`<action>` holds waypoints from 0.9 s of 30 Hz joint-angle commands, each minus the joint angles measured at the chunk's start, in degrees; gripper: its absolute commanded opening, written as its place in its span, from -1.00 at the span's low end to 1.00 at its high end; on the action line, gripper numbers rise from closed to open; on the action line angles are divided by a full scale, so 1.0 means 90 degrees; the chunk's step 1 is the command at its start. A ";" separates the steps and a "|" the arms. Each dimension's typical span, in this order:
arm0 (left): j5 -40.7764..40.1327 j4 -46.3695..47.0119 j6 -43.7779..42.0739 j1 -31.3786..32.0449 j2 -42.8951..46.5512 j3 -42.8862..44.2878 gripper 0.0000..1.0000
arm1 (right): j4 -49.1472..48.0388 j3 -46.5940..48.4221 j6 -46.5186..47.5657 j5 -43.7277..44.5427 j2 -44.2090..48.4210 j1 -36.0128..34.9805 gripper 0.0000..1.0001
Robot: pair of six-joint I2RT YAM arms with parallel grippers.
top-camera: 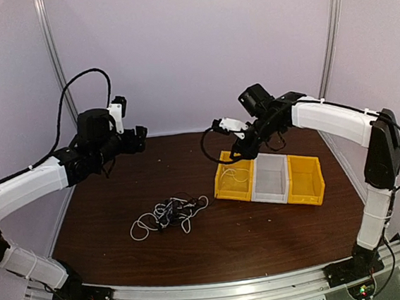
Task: Untangle the cables
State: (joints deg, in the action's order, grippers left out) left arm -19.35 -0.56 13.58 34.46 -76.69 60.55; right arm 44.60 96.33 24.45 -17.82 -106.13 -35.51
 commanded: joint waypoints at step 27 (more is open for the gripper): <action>0.2268 -0.1075 0.3144 0.0019 0.0815 -0.3526 0.28 | -0.1724 -0.1570 0.0580 -0.1463 -0.0016 -0.1511 -0.46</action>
State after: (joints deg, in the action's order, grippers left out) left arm 2.57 -15.46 41.23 34.57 -66.43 29.67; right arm 31.46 83.31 31.00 -30.04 -106.56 -49.10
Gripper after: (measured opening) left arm 0.643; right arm 0.268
